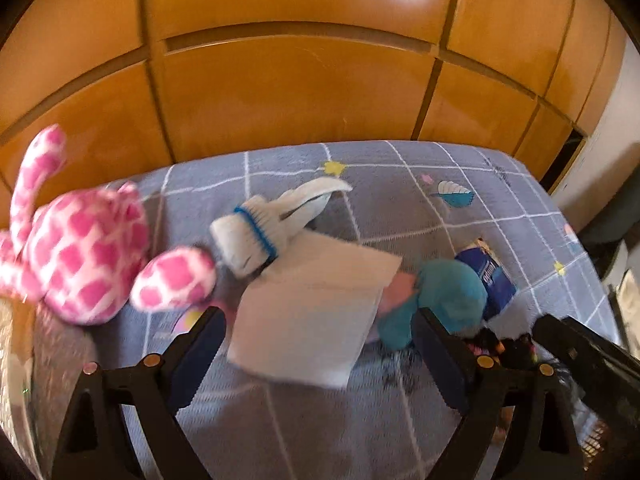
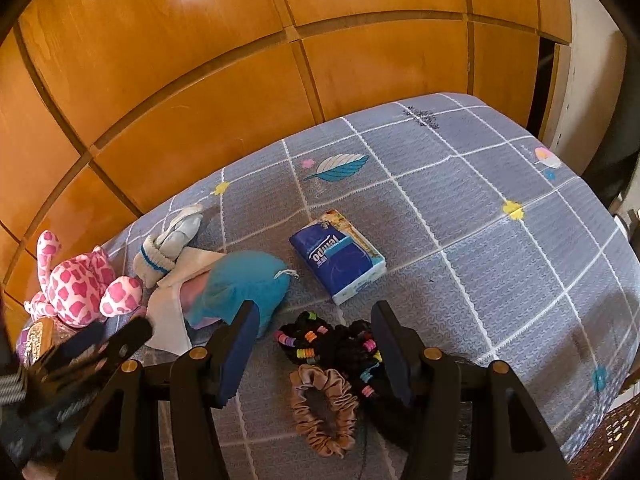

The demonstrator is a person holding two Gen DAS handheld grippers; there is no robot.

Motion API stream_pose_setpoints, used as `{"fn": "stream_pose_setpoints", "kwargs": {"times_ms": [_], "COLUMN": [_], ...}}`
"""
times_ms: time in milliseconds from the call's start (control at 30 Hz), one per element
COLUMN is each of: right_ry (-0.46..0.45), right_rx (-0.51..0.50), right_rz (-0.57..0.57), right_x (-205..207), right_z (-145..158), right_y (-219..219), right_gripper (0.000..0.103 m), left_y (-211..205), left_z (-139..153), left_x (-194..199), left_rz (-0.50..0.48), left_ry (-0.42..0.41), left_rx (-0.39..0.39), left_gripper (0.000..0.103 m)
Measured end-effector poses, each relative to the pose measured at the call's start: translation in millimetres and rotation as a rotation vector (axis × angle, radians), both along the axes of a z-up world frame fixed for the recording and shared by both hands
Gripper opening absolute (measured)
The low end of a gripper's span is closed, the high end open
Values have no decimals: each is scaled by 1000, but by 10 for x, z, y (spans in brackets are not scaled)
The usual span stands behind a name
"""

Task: Organize soft objects
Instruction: 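Grasp the white towel with the left gripper, then grasp the white sock with the right gripper while the left lifts the white towel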

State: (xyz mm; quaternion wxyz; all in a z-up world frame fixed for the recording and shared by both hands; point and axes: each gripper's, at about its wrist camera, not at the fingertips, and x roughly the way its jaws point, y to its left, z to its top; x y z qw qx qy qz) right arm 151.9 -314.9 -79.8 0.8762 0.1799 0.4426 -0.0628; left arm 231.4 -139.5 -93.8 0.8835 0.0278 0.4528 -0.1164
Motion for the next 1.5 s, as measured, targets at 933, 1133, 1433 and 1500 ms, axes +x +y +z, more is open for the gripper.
{"fn": "stream_pose_setpoints", "kwargs": {"times_ms": [933, 1133, 1433, 1500], "right_ry": [-18, -53, -72, -64], "right_rx": [26, 46, 113, 149], "right_rz": [-5, 18, 183, 245], "right_x": [-19, -44, 10, 70], "right_z": [6, 59, 119, 145], "right_y": [-33, -9, 243, 372], "right_gripper": [59, 59, 59, 59], "left_y": [598, 628, 619, 649], "left_z": [-273, -489, -541, -545], "left_x": [-1135, -1294, -1393, -1426], "left_rz": [-75, -76, -115, -119], "left_ry": [84, 76, 10, -6], "left_rx": [-131, -72, -28, -34], "left_gripper": [9, 9, 9, 9]}}
